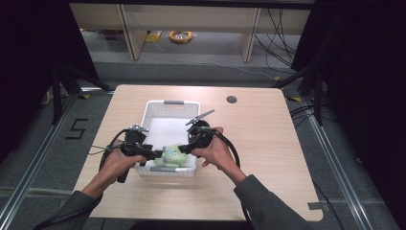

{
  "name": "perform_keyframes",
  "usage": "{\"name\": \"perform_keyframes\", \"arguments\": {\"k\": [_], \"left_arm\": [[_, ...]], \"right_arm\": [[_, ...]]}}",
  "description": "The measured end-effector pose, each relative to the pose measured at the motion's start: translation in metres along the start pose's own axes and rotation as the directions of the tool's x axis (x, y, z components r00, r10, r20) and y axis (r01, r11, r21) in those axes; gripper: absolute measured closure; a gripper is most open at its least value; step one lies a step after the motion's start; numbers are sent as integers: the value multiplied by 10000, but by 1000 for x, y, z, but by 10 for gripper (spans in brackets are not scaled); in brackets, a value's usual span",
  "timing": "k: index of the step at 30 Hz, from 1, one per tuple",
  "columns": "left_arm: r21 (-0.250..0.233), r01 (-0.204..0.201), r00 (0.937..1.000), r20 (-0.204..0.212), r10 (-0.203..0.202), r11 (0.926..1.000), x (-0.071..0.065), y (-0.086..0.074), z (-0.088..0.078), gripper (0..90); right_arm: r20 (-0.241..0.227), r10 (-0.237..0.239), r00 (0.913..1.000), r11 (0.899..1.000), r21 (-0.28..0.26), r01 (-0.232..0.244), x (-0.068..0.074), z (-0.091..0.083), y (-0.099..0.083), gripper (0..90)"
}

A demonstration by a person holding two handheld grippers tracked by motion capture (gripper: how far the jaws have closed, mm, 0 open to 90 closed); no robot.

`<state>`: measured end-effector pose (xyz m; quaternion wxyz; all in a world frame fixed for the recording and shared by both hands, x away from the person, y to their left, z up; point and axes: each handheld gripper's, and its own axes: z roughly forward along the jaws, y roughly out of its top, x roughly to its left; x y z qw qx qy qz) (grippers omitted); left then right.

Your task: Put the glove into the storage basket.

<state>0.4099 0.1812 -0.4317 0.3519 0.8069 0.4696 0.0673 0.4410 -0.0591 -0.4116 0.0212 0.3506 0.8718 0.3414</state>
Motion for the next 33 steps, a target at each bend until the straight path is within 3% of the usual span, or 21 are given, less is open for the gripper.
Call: {"name": "perform_keyframes", "arguments": {"k": [1, 2, 4, 8, 9, 10, 11, 12, 14, 17, 18, 22, 23, 26, 29, 30, 33], "left_arm": [[-69, -6, 10000, 28, 6, 10000, -3, 1, -2, 439], [-200, 3, 9999, 116, -1, 9998, -5, 1, -4, 428], [-442, 97, 9998, 173, -89, 9990, -9, 1, -7, 418], [-538, 172, 9985, 522, -144, 9984, -18, -3, -12, 402], [-566, 174, 9980, 614, -139, 9982, -20, -4, -13, 389], [-642, 227, 9975, 679, -183, 9977, -23, -5, -14, 376], [-665, 249, 9976, 663, -205, 9975, -25, -6, -14, 366], [-711, 238, 9973, 710, -188, 9972, -26, -7, -14, 358], [-784, 173, 9968, 786, -111, 9968, -29, -9, -16, 348], [-1005, 405, 9964, 778, -328, 9941, -35, -11, -17, 337], [-943, 321, 9959, 869, -239, 9950, -35, -12, -18, 330], [-1175, 322, 9951, 965, -209, 9925, -41, -16, -22, 322], [-1250, 465, 9939, 1055, -333, 9911, -45, -17, -22, 320], [-1331, 352, 9922, 1230, -188, 9905, -52, -20, -24, 310], [-1422, 344, 9911, 1324, -154, 9892, -60, -24, -24, 298], [-1439, 365, 9900, 1403, -161, 9889, -63, -26, -24, 293], [-1393, 109, 9879, 1549, 109, 9902, -68, -29, -24, 284]], "right_arm": [[55, -47, 10000, 9999, -111, 47, 0, -3, -1, 446], [159, 231, 9996, 9996, -178, -228, 2, -7, -4, 439], [109, 134, 9999, 9994, -332, -130, 0, -13, -7, 432], [82, 301, 9995, 9984, -489, -297, -2, -24, -13, 427], [-115, 57, 9999, 9971, -759, -66, -3, -25, -15, 426], [-220, -22, 9998, 9976, -686, 7, -5, -28, -16, 424], [-343, 94, 9994, 9974, -705, -118, -4, -31, -19, 423], [-161, -29, 9999, 9969, -784, 16, -6, -33, -21, 423], [-250, -22, 9997, 9953, -969, -2, -6, -36, -24, 419], [-398, -137, 9991, 9945, -1040, 95, -9, -42, -29, 410], [-341, 60, 9994, 9945, -1045, -96, -7, -44, -31, 405], [-371, -10, 9993, 9930, -1179, -34, -10, -51, -38, 395], [-420, -40, 9991, 9920, -1266, -13, -11, -52, -39, 394], [-235, -52, 9997, 9905, -1378, 20, -12, -56, -45, 382], [-425, 211, 9989, 9895, -1417, -269, -13, -61, -51, 374], [-271, 21, 9996, 9880, -1542, -63, -14, -63, -52, 370], [-418, 91, 9991, 9858, -1673, -160, -17, -67, -57, 358]]}}
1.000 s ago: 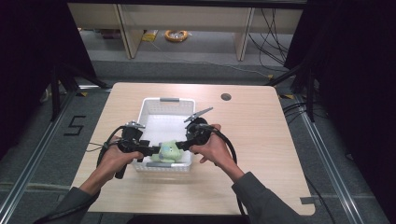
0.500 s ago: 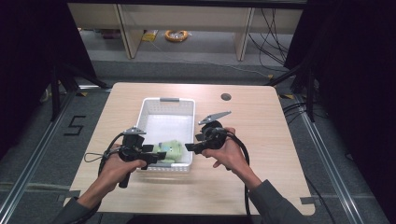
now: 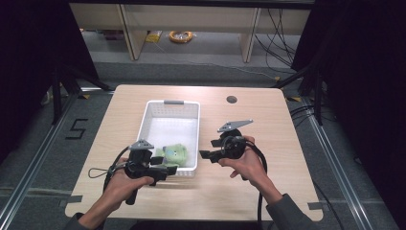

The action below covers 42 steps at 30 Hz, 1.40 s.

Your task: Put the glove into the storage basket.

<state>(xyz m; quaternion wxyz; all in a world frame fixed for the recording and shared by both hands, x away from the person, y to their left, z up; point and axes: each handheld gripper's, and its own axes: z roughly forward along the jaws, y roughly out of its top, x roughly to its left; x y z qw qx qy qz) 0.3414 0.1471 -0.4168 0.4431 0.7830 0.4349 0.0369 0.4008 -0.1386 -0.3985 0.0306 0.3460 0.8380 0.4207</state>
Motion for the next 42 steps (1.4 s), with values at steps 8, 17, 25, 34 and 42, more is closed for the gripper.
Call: {"name": "perform_keyframes", "arguments": {"k": [8, 17, 25, 34, 42], "left_arm": [[-181, -113, 9995, 306, 119, 9998, -14, -8, 3, 271], [-332, -333, 9985, 421, 347, 9989, -25, -16, 6, 267], [-416, -299, 9980, 538, 321, 9987, -26, -23, 11, 264], [-448, -487, 9979, 403, 505, 9978, -29, -30, 13, 263], [-505, -935, 9953, 207, 946, 9943, -34, -37, 15, 257]], "right_arm": [[140, 480, 9987, 9985, -263, -476, -1, -18, -14, 327], [254, 106, 9996, 9975, -696, -88, -9, -33, -31, 323], [235, 487, 9985, 9958, -789, -467, -9, -41, -49, 310], [140, 758, 9970, 9937, -835, -744, -8, -45, -65, 302], [357, 467, 9983, 9938, -1027, -428, -8, -48, -76, 281]]}}
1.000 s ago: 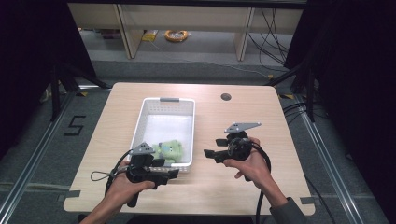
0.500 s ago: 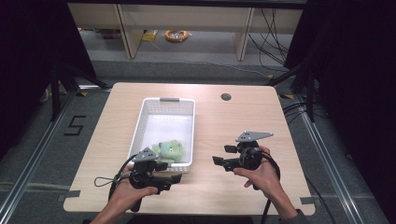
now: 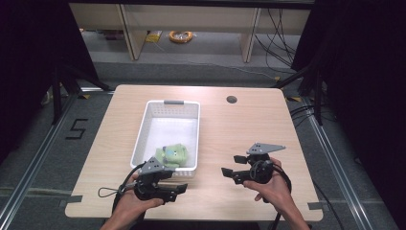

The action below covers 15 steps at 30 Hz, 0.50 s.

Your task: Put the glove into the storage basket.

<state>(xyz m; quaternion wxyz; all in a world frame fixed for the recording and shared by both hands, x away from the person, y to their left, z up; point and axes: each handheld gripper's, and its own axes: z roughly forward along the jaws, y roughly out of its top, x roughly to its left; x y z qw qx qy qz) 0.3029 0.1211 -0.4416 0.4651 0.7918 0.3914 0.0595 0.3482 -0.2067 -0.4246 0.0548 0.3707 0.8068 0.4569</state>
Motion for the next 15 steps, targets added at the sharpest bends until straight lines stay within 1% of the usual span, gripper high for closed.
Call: {"name": "perform_keyframes", "arguments": {"k": [1, 2, 3, 4, 6, 7, 8, 9, 10, 11, 12, 13, 14, 15], "left_arm": [[-15, -20, 10000, 3, 20, 10000, 0, -1, 1, 257], [18, -106, 9999, 0, 106, 9999, 0, -2, 1, 256], [4, -90, 10000, -32, 90, 10000, -1, -4, 1, 255], [51, -184, 9998, -56, 184, 9998, -1, -5, 1, 254], [37, -121, 9999, 9, 121, 9999, -2, -8, 3, 253], [49, -139, 9999, -18, 139, 9999, -2, -9, 4, 252], [87, -124, 9999, -14, 124, 9999, -2, -10, 4, 250], [94, -115, 9999, -77, 116, 9999, -2, -12, 5, 250], [138, -130, 9999, -25, 131, 9998, -1, -13, 6, 250], [173, -30, 10000, -90, 31, 9998, -2, -14, 6, 250], [133, -46, 9999, -90, 48, 9999, -1, -16, 7, 250], [158, -134, 9999, -52, 135, 9998, -1, -16, 7, 249], [335, -328, 9994, -132, 332, 9989, 1, -17, 6, 248], [217, -182, 9998, -104, 184, 9996, -1, -18, 7, 248]], "right_arm": [[-73, 159, 9998, 9998, 77, -159, 2, -1, -2, 275], [-161, 130, 9998, 9999, 17, -129, 1, 0, -4, 263], [-228, 4, 9997, 10000, -4, -4, 1, 0, -5, 259], [-262, 7, 9997, 10000, 26, -6, 0, 0, -6, 258], [-295, 30, 9996, 10000, 31, -29, 1, -1, -10, 252], [-272, 139, 9995, 9999, 59, -138, 2, -2, -11, 252], [-212, 99, 9997, 9999, 46, -98, 3, -2, -13, 252], [-155, -166, 9997, 9999, 33, 166, 1, -2, -14, 251], [-248, 26, 9997, 10000, 77, -25, 2, -2, -15, 250], [-197, 78, 9998, 9999, 128, -76, 2, -2, -16, 249], [-61, -122, 9999, 9998, 137, 122, 1, -2, -17, 248], [-192, 124, 9997, 9998, 132, -121, 3, -2, -19, 248], [-116, -178, 9998, 9997, 171, 180, 1, -2, -20, 248], [-194, -76, 9998, 9998, 172, 79, 1, -2, -21, 248]]}}
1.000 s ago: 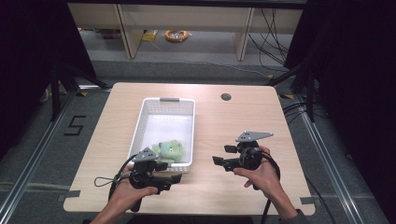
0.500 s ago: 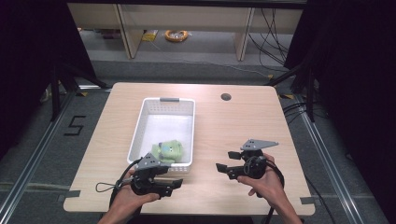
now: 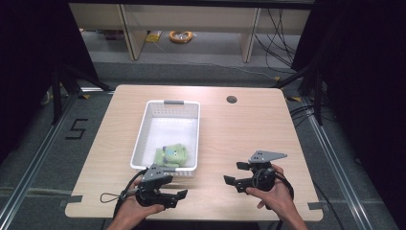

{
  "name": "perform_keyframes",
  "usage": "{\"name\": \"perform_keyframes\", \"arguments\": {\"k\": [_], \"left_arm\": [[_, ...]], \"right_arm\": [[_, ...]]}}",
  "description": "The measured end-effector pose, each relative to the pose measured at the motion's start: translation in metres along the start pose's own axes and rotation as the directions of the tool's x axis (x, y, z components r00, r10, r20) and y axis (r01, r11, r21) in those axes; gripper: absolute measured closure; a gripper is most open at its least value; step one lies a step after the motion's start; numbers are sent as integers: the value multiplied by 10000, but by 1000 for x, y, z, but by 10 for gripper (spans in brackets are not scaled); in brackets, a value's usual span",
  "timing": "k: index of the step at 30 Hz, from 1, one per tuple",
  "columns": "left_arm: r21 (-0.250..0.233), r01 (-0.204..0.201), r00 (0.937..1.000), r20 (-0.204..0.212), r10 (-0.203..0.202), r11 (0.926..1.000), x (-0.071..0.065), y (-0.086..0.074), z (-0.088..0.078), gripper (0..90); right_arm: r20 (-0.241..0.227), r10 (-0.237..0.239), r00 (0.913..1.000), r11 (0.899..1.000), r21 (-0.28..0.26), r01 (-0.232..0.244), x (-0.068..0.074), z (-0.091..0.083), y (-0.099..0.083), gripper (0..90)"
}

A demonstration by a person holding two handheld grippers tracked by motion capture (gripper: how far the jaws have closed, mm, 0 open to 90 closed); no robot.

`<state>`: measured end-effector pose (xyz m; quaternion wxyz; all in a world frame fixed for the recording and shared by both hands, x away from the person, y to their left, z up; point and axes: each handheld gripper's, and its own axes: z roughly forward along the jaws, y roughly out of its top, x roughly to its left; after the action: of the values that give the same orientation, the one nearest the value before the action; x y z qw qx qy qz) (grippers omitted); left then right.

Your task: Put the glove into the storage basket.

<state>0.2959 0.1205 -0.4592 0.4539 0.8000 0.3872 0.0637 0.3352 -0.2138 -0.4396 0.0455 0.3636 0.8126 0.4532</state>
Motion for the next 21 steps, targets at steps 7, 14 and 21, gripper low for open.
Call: {"name": "perform_keyframes", "arguments": {"k": [7, 14, 21], "left_arm": [[-24, 4, 10000, -71, -4, 10000, -1, -4, 0, 242], [180, -21, 10000, -39, 21, 9998, -2, -9, 2, 230], [200, -147, 9999, 84, 146, 9997, -2, -15, 6, 194]], "right_arm": [[33, 90, 10000, 10000, 23, -90, 2, -1, -7, 244], [41, 2, 10000, 9998, -183, -1, 1, -5, -16, 232], [-115, 271, 9996, 9992, -294, -274, 3, -6, -26, 203]]}}
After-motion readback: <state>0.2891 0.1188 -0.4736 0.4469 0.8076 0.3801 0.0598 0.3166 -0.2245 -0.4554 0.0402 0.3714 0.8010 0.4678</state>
